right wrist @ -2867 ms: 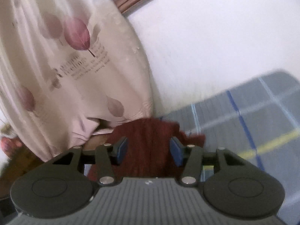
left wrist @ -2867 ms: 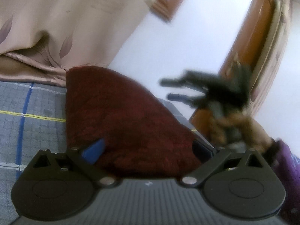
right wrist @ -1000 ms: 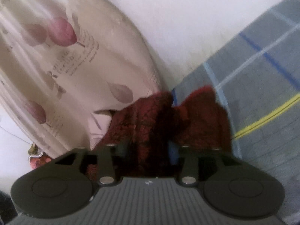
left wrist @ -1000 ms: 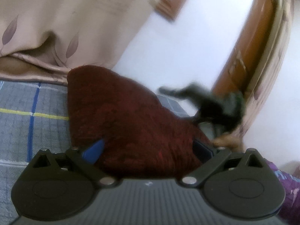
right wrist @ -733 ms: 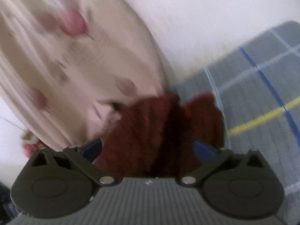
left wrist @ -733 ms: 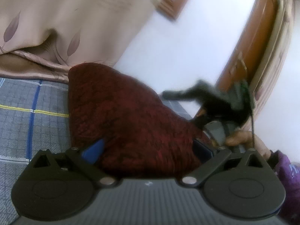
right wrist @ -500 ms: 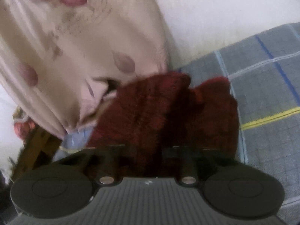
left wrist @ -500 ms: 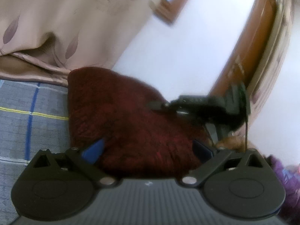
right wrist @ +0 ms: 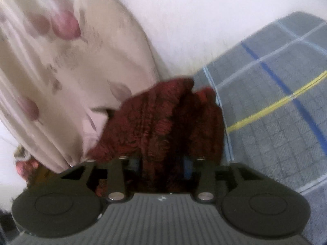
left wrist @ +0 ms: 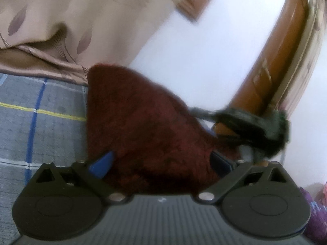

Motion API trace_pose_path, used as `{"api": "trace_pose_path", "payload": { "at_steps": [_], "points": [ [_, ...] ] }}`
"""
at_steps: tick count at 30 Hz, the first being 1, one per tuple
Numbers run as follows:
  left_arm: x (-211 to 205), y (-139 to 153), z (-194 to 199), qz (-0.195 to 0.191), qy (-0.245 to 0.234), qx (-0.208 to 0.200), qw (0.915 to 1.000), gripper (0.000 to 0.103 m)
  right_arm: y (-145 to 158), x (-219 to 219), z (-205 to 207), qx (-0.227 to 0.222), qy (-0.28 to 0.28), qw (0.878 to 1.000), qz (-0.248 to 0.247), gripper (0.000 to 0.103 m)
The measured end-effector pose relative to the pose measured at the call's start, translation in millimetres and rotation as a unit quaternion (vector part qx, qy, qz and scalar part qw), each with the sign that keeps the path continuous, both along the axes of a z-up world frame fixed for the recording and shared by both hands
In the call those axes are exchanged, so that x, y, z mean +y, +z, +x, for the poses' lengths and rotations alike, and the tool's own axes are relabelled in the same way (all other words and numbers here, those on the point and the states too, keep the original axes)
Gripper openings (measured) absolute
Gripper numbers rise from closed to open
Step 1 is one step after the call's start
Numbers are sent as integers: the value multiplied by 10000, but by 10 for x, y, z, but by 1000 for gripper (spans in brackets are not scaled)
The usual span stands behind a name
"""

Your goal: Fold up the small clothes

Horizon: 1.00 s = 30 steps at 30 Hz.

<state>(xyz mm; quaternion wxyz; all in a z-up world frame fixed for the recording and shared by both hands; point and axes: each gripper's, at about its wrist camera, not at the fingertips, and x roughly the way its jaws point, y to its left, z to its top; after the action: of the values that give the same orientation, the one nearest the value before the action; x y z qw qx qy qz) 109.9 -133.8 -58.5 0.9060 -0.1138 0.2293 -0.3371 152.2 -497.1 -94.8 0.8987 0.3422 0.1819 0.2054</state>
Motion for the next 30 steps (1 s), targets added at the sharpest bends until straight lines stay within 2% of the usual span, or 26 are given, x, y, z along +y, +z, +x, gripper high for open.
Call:
{"api": "trace_pose_path", "payload": {
  "at_steps": [3,5,6,8,11,13,16,19,20,21,22,23,27,30],
  "points": [
    [49,81,-103,-81,55,-173,9998,101,217,9,-376,-438,-203,9984,-299,62],
    [46,137,-211,67,172,-385,9991,101,305,95,-643,-657,-220,9965,-464,62],
    [40,157,-250,132,187,-442,9988,101,334,175,-770,-704,-256,9944,-750,62],
    [31,183,-318,293,270,-503,9979,101,305,344,-925,-600,-315,9880,-1391,61],
    [-5,217,-431,632,557,-478,9953,101,75,585,-878,-15,-175,9810,-1931,55],
    [-12,254,-523,809,727,-464,9930,101,-50,683,-782,317,-114,9787,-2023,55],
    [-39,332,-708,1210,1086,-674,9844,101,39,672,-866,328,-248,9805,-1923,54],
    [-64,396,-844,1476,1280,-793,9775,101,216,644,-1229,-121,-445,9857,-1620,55],
    [-81,416,-883,1563,1377,-789,9749,101,281,685,-1373,-247,-566,9847,-1629,65],
    [-102,438,-909,1633,1461,-771,9726,101,327,731,-1526,-360,-652,9835,-1648,83],
    [-110,455,-946,1662,1524,-785,9711,101,356,767,-1706,-514,-726,9823,-1649,90],
    [-116,475,-1000,1684,1591,-830,9692,101,371,799,-1850,-631,-829,9809,-1644,101],
    [-166,539,-1171,1837,1829,-953,9611,101,402,874,-2371,-837,-1130,9751,-1714,102],
    [-167,567,-1294,1754,1762,-1001,9634,102,406,935,-2618,-893,-1304,9706,-1813,103]
  ]
}}
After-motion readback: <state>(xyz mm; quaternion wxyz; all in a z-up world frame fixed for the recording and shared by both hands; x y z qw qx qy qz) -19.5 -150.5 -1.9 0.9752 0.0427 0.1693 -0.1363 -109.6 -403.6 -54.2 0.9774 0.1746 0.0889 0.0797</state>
